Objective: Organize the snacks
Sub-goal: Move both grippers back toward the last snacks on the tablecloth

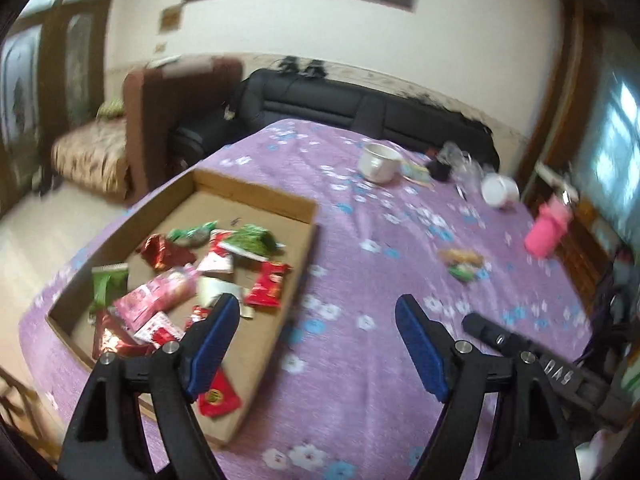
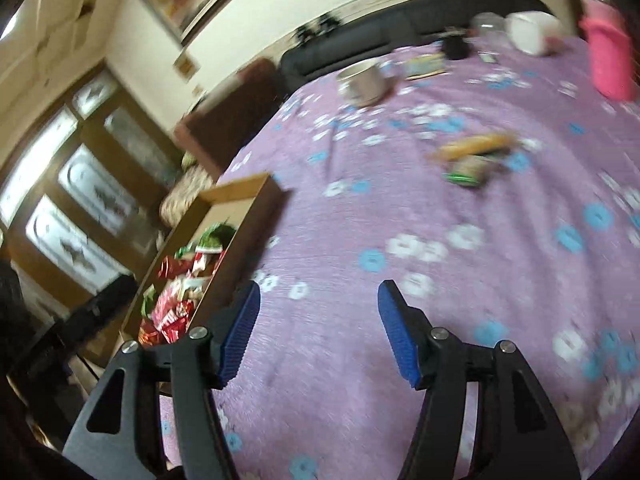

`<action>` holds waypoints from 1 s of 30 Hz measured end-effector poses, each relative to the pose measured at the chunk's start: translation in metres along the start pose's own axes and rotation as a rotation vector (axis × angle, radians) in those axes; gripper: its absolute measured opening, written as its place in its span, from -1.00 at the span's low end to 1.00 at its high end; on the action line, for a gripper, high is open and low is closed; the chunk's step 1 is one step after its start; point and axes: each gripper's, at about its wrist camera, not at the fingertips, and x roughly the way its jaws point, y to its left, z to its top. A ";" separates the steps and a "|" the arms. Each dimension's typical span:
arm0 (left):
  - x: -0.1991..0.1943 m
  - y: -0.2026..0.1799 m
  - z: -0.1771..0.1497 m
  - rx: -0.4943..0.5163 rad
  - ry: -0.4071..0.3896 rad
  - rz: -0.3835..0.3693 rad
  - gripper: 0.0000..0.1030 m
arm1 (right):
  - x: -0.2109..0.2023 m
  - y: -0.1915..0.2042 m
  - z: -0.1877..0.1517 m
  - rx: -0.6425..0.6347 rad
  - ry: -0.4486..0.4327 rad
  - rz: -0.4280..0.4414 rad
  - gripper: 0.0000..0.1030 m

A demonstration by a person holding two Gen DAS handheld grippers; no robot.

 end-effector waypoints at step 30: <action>0.025 -0.083 -0.037 0.190 0.184 -0.041 0.56 | -0.034 -0.068 -0.010 0.110 -0.061 -0.049 0.29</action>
